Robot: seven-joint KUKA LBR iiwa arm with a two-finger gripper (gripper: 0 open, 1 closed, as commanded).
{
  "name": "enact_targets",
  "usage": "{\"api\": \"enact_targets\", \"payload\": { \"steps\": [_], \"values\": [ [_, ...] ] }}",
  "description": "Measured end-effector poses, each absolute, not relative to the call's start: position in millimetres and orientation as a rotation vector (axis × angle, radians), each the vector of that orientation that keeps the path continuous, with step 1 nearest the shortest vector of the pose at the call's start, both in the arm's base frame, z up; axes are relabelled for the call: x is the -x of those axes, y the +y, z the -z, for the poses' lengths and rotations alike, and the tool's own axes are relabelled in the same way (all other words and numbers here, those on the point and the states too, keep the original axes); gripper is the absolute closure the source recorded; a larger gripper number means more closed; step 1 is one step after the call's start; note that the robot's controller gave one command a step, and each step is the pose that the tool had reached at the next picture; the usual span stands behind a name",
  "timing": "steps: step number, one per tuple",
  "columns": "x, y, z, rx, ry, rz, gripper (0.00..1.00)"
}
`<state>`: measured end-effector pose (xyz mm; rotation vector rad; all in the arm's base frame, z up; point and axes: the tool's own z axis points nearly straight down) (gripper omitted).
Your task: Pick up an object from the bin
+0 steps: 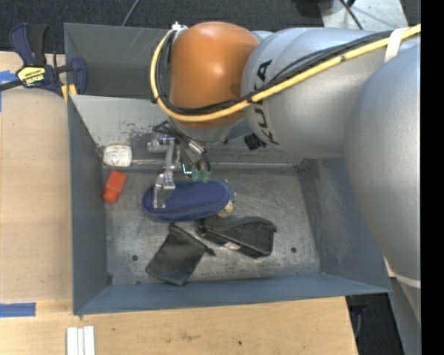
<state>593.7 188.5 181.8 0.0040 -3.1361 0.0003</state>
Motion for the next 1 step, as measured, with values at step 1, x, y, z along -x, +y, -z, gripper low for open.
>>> {"api": "enact_targets", "payload": {
  "steps": [1],
  "values": [
    [-581.1,141.4,-89.4,-0.704,-3.069,0.003,0.00]
  ]
}}
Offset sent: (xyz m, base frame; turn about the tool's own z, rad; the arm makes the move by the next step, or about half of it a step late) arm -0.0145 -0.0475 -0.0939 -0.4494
